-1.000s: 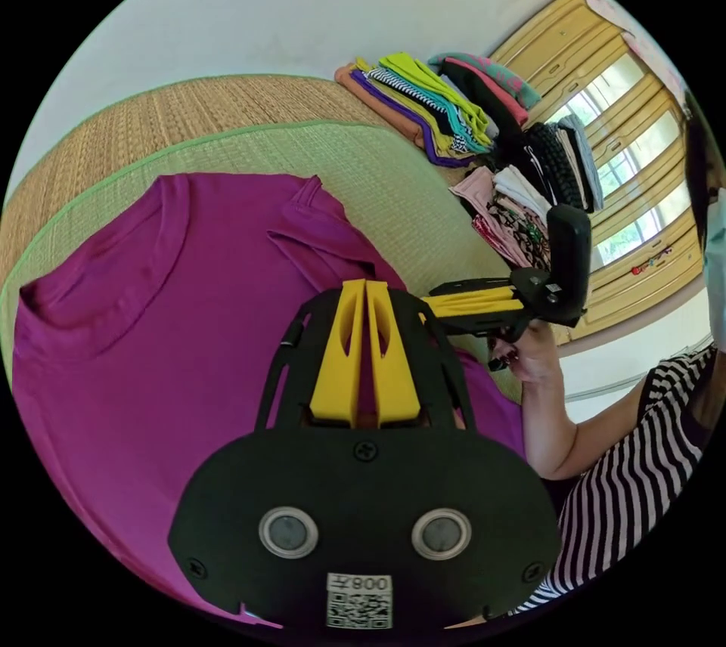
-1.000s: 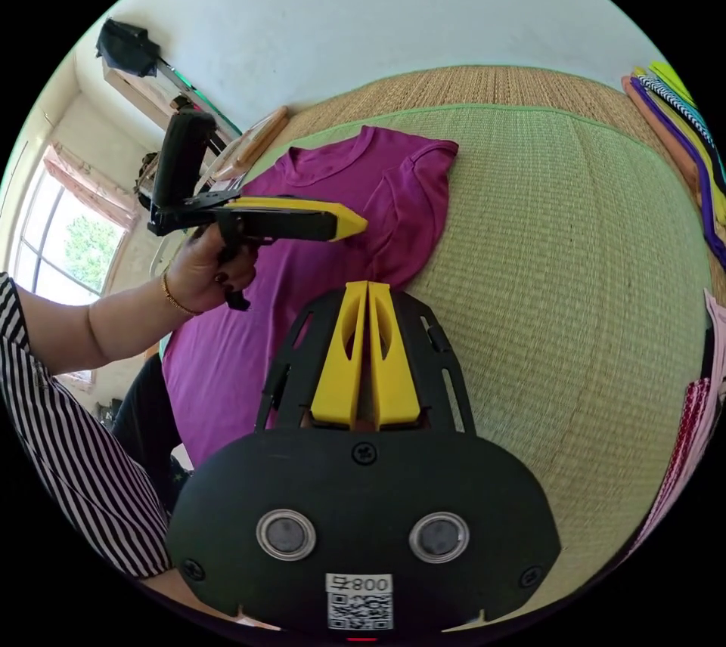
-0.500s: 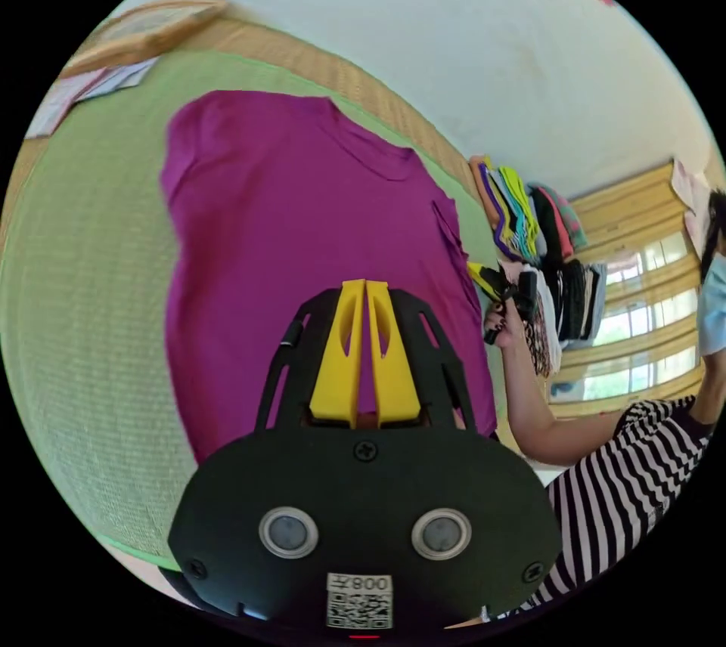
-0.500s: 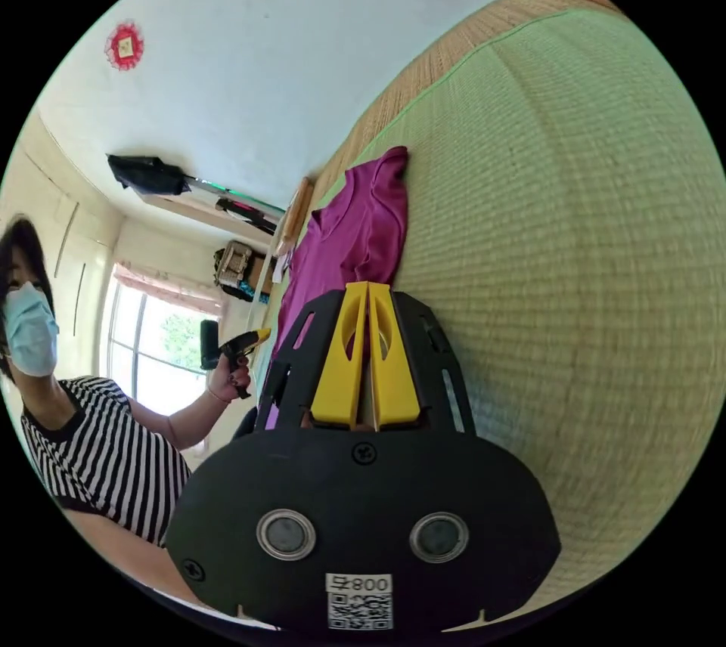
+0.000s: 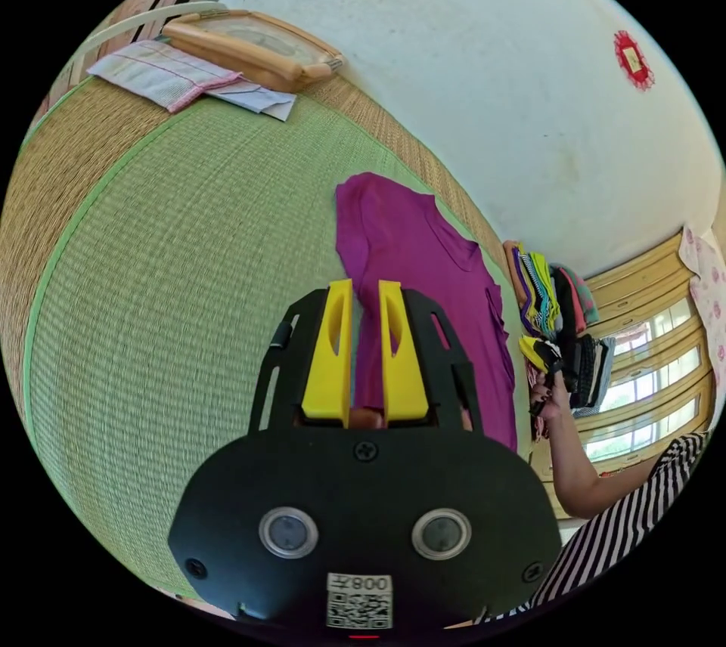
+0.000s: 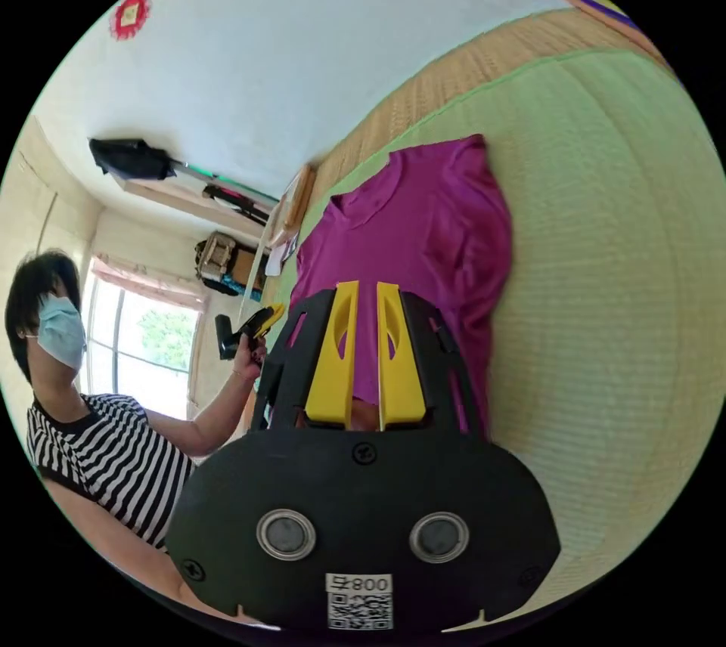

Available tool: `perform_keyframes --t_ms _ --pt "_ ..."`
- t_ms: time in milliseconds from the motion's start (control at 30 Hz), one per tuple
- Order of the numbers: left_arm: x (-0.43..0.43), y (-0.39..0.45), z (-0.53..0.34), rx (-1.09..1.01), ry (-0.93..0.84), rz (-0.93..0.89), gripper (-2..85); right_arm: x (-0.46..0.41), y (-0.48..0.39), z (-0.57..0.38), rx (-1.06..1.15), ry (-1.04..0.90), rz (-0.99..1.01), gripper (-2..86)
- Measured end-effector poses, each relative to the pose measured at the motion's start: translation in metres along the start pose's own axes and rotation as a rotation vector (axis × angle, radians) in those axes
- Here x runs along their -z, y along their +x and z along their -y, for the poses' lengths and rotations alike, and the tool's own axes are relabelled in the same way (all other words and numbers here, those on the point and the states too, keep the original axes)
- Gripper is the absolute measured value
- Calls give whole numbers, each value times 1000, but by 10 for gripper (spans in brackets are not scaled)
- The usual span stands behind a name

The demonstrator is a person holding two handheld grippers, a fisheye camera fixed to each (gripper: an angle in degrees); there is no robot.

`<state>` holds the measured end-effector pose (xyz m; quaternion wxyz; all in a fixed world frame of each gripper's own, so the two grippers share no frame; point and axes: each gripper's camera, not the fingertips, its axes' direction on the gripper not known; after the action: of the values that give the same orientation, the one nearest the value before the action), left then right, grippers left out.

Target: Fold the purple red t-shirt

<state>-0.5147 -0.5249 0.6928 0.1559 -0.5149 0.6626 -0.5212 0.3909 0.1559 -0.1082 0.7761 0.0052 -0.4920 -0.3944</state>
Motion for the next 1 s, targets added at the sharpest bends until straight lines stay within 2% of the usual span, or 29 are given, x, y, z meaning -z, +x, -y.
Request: perform_keyframes --t_ms 267,600,867,1000 --pt "24 -8 10 -71 -68 -97 28 -189 -105 58 320 -304 -102 74" --pt "80 -35 16 -27 -53 -296 15 -427 -226 83 778 -514 -463 81" --pt "108 -31 15 -31 -66 -304 14 -531 -227 65 850 -565 -689 77" --pt "119 -27 11 -39 -69 -304 15 -564 -221 61 835 -563 -734 69"
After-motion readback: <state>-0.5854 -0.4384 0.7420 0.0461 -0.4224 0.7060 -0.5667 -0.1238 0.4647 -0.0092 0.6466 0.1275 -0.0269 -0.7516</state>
